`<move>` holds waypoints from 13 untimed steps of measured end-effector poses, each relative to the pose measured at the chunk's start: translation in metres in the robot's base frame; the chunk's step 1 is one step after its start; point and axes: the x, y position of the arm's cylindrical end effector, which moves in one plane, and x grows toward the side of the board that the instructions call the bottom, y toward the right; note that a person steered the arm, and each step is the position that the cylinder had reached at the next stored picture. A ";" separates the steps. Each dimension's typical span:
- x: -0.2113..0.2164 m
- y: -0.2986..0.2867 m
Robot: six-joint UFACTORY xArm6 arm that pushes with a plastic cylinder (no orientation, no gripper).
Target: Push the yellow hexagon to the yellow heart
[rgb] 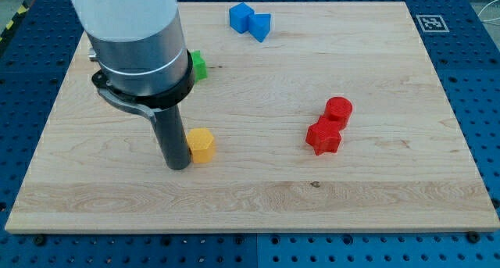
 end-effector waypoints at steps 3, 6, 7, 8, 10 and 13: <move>-0.022 0.050; -0.031 0.095; -0.047 0.100; -0.059 0.098; -0.068 0.083; -0.068 0.056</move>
